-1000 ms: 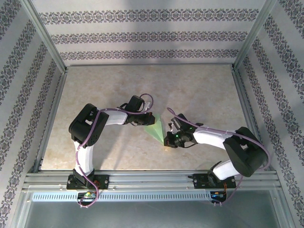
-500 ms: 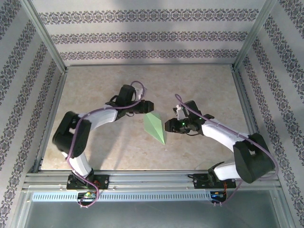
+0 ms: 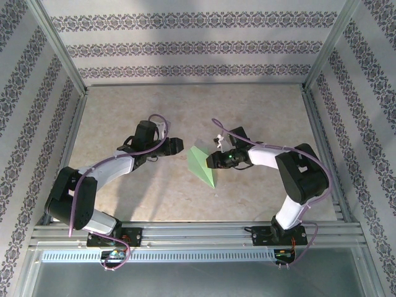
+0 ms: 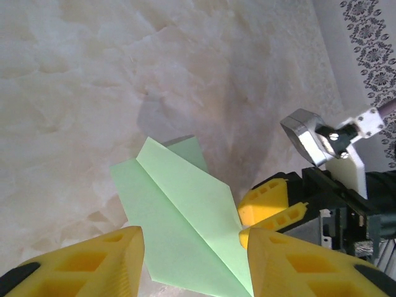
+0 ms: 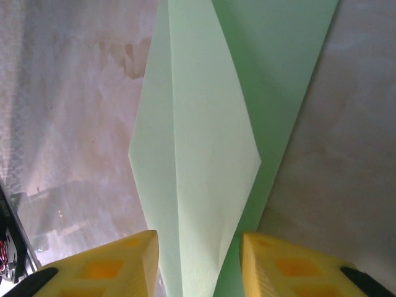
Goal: Fold a paper plane with a square sheet of paper (fold left side to right side)
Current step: Turn over the paper at the center of the table.
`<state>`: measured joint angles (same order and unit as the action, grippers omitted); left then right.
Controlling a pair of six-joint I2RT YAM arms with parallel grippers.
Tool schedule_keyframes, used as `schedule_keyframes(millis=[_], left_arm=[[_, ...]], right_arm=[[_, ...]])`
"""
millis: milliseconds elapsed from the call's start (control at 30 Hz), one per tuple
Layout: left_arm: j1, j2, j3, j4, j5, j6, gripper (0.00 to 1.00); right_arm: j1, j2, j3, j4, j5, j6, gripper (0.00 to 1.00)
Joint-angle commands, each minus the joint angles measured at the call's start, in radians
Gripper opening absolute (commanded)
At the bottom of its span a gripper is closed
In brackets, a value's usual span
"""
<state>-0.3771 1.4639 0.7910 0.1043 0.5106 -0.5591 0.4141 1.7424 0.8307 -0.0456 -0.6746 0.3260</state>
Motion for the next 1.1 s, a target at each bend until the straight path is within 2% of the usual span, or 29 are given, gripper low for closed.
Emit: schedule_keyframes(millis=[0,100,267,400,567,833,1000,1067], left_arm=[[0.015,-0.039,-0.001,-0.006,-0.02,-0.012,0.48],[0.014,-0.043,0.013,-0.015,-0.017,-0.009,0.49],[0.015,-0.033,0.034,-0.023,0.015,-0.004,0.5],[0.022,-0.044,0.03,0.005,0.044,-0.028,0.55],[0.052,-0.078,0.002,0.145,0.142,-0.112,0.59],[0.087,-0.102,-0.033,0.602,0.389,-0.354,0.65],[0.079,-0.069,-0.009,0.847,0.46,-0.498,0.65],[0.066,-0.059,0.006,0.895,0.469,-0.518,0.65]], right_arm=[[-0.011,0.03,0.021,0.072,-0.048,-0.004,0.39],[-0.011,0.039,0.016,0.082,-0.051,0.005,0.34],[-0.025,0.0,-0.007,0.09,-0.063,0.024,0.16],[-0.047,-0.079,-0.051,0.115,-0.086,0.045,0.01],[-0.071,-0.204,-0.097,0.152,-0.147,0.068,0.0],[-0.16,-0.508,-0.174,0.305,-0.212,0.198,0.0],[-0.184,-0.647,-0.187,0.454,-0.258,0.326,0.0],[-0.182,-0.676,-0.177,0.484,-0.272,0.362,0.0]])
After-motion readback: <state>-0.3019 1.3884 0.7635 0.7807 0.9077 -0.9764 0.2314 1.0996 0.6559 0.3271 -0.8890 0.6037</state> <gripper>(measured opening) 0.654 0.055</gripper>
